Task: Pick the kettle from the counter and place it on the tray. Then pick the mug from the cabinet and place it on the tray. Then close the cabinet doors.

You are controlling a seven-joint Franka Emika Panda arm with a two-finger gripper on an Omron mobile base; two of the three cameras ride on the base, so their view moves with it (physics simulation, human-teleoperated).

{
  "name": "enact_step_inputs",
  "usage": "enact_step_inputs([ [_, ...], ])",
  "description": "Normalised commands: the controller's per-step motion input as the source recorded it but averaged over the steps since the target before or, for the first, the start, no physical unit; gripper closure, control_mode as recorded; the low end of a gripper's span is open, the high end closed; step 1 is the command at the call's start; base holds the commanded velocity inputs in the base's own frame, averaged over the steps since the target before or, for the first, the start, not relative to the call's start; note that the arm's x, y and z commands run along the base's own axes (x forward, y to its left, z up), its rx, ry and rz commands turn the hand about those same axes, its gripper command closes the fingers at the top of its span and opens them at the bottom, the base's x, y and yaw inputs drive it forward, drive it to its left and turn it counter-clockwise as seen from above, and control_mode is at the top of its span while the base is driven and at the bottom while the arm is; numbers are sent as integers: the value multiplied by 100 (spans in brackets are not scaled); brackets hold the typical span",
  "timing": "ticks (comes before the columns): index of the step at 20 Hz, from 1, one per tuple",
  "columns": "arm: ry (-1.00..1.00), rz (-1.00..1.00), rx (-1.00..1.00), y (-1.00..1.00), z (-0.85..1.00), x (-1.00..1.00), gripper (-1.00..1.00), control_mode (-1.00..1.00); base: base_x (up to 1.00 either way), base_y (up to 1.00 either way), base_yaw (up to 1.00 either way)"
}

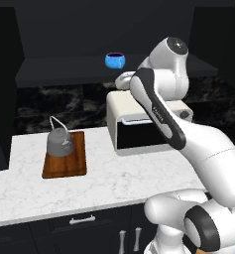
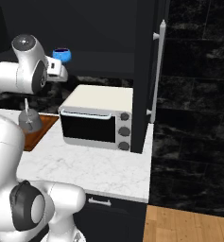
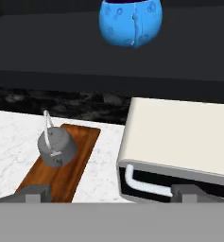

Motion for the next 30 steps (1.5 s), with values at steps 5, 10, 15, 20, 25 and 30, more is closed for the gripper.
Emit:
enact_step_inputs([
  [5,-14,15,5,-18,30,27,-100,-100,0,0,0],
  [10,-9,6,1,-11,0,34,-100,-100,0,0,0],
  [15,0,0,0,0,7,27,-100,-100,0,0,0],
  [20,3,0,0,0,17,28,-100,-100,0,0,0],
  [25,1,0,0,0,5,41,-100,-100,0,0,0],
  [30,2,0,0,5,2,36,-100,-100,0,0,0],
])
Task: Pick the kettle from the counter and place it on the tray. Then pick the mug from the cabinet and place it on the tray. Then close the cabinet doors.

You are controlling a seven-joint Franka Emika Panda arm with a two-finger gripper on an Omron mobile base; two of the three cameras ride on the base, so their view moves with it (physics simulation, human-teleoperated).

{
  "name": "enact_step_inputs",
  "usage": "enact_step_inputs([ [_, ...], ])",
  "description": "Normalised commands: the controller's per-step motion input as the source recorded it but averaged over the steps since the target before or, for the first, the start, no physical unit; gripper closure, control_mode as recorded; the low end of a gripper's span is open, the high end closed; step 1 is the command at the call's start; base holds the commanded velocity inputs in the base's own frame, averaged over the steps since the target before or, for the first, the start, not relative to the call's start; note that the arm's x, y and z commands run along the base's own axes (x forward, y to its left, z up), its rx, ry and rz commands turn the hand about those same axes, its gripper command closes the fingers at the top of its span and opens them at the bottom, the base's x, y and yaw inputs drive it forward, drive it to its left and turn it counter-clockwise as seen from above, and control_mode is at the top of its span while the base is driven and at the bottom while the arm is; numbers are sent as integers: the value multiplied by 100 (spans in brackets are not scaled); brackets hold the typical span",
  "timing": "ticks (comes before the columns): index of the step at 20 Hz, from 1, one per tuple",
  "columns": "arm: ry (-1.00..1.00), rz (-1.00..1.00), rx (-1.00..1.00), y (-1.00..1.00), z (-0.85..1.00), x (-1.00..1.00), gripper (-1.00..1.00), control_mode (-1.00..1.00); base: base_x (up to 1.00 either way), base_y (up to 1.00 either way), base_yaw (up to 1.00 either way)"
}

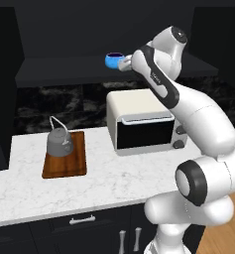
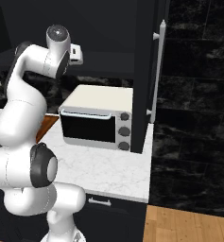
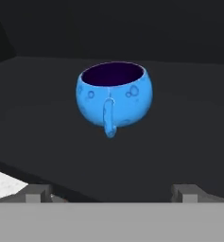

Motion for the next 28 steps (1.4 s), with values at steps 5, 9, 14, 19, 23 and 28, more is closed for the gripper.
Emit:
enact_step_inputs([
  [5,0,0,0,13,2,24,-100,-100,0,0,0],
  [9,0,0,0,10,1,17,-100,-100,0,0,0],
  [14,0,0,0,8,0,21,-100,-100,0,0,0],
  [19,0,0,0,0,0,19,-100,-100,0,0,0],
  [23,0,0,0,1,0,14,-100,-100,0,0,0],
  [28,0,0,0,7,0,16,-100,-100,0,0,0],
])
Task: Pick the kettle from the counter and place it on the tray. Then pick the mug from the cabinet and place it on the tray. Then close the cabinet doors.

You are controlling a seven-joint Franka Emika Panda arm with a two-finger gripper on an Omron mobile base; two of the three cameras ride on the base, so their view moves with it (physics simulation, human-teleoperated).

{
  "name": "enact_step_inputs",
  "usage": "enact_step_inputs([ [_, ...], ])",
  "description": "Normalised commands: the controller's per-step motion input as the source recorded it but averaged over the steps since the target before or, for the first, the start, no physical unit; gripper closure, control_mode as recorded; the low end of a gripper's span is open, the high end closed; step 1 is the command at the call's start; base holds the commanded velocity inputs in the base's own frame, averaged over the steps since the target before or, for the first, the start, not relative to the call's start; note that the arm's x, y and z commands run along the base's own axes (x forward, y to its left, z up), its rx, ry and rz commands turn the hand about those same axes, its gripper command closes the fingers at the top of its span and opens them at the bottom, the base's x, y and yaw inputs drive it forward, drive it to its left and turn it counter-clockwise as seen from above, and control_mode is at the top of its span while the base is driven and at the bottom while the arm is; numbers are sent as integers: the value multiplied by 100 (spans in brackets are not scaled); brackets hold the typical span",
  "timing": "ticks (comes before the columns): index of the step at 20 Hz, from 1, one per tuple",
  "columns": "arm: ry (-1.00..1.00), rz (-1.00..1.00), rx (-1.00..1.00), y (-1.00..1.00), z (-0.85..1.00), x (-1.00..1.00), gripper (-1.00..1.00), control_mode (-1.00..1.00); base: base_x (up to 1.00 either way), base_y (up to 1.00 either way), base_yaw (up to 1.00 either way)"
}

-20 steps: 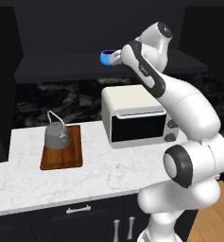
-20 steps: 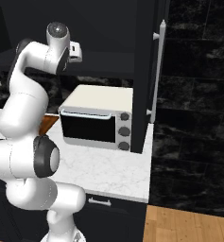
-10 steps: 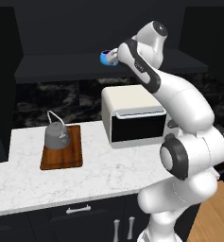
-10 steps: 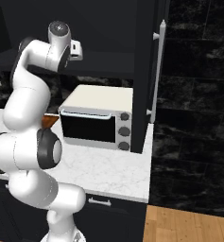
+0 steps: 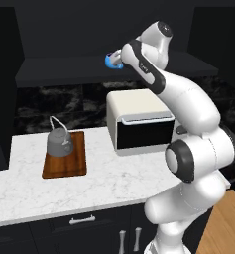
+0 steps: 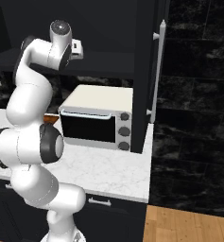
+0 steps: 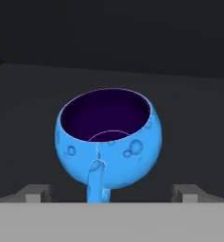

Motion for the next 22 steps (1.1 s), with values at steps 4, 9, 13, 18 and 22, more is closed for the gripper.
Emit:
enact_step_inputs([
  [4,0,0,0,6,0,7,-100,-100,0,0,0],
  [9,0,0,0,7,0,10,100,-100,0,0,0],
  [13,0,0,0,2,0,8,100,-100,0,0,0],
  [18,0,0,0,0,-2,2,100,-100,0,0,0],
  [22,0,0,0,0,-3,0,100,-100,0,0,0],
])
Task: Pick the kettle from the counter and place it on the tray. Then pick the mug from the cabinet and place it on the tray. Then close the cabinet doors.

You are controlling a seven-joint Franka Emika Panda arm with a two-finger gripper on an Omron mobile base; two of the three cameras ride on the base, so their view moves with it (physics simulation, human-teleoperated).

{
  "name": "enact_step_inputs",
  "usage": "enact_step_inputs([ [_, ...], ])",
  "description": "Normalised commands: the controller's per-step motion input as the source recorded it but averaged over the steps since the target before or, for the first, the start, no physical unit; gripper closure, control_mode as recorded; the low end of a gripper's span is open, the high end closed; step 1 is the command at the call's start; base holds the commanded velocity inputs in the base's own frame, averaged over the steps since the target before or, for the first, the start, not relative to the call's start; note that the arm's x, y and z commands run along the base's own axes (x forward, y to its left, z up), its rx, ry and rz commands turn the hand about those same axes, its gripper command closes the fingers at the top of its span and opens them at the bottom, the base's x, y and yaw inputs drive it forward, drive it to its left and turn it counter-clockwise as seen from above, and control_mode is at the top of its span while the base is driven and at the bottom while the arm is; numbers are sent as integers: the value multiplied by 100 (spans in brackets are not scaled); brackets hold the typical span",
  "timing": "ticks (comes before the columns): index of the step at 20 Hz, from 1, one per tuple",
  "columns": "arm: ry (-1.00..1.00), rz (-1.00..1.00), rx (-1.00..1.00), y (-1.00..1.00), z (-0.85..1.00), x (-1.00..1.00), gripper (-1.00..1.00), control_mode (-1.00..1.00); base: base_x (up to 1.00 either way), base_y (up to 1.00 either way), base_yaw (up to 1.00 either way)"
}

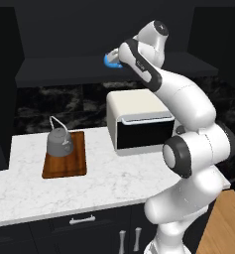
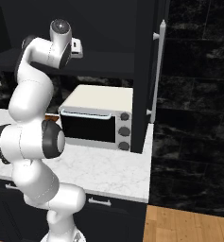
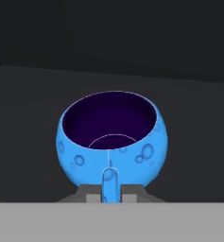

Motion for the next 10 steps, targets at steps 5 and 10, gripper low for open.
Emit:
enact_step_inputs([
  [5,-1,0,0,0,0,-2,100,-100,0,0,0],
  [10,-14,6,0,1,-10,-86,100,-100,0,0,0],
])
